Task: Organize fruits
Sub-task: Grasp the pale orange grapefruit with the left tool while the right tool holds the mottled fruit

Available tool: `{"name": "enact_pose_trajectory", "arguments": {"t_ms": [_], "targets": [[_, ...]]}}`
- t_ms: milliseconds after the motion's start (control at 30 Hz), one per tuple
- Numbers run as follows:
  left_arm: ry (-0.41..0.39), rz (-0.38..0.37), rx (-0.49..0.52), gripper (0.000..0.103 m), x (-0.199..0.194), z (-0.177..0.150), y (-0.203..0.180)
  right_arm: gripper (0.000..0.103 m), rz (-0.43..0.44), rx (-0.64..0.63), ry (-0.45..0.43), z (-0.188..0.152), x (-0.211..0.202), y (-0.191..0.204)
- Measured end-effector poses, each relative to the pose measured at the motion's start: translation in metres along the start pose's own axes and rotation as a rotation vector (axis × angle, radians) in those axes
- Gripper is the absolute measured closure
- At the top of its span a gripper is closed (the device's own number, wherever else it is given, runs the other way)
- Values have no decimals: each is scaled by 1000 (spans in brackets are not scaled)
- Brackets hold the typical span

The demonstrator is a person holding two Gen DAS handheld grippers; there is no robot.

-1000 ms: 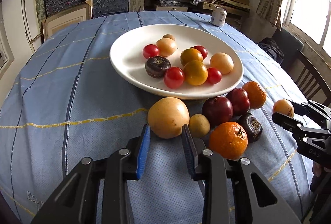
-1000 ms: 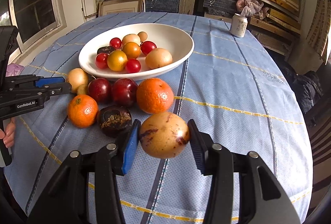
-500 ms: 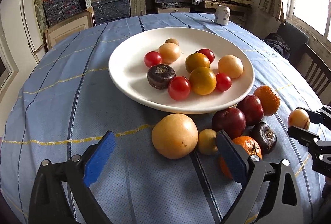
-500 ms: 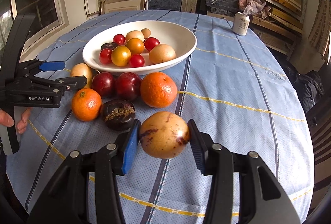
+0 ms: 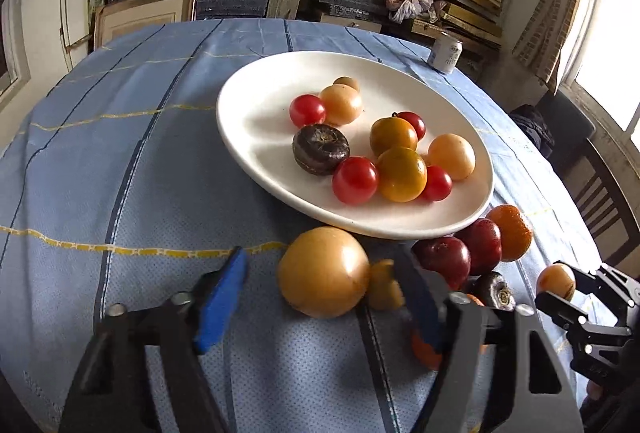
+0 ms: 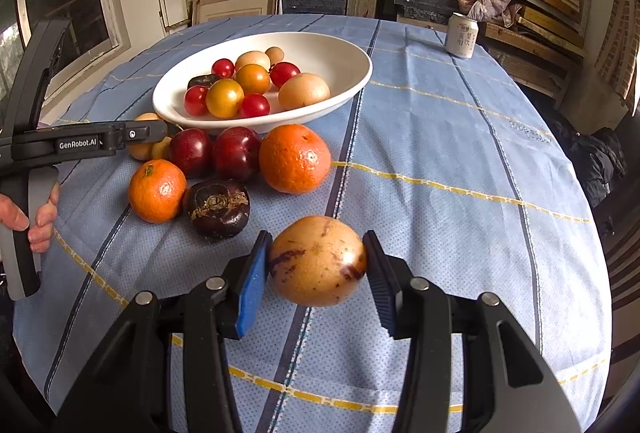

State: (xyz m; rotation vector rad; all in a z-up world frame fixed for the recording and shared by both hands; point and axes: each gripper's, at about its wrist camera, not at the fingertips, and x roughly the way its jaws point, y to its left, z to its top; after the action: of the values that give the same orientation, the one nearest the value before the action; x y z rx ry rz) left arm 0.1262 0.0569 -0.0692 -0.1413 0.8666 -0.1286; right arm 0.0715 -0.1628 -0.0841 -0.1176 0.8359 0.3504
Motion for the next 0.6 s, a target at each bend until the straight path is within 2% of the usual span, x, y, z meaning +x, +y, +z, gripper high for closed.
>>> {"name": "enact_pose_trajectory", "arguments": {"t_ms": [33,67,333,400,467,500,600], "targets": [[12,42,2,57,-1,1,0,57,-4,1,0,0,-1,-1],[27,61,11,57,1,1,1,57,-8,1,-1,0,-2,-2],[0,158,126,57,-7,-13,-16,57,-9,-2,-14,2,-8,-2],[-30,222,180,56,-5,-17,-24,57,-5,-4,-14,1,-9,-1],[-18,275,211,57,4,-22,-26,57,-5,-9,-15,1,-9,1],[-3,274,205,57,6,-21,-25,57,-3,-12,-14,1,-10,2],[-8,208,156,58,3,-20,-18,57,5,-27,-10,2,-9,4]]}}
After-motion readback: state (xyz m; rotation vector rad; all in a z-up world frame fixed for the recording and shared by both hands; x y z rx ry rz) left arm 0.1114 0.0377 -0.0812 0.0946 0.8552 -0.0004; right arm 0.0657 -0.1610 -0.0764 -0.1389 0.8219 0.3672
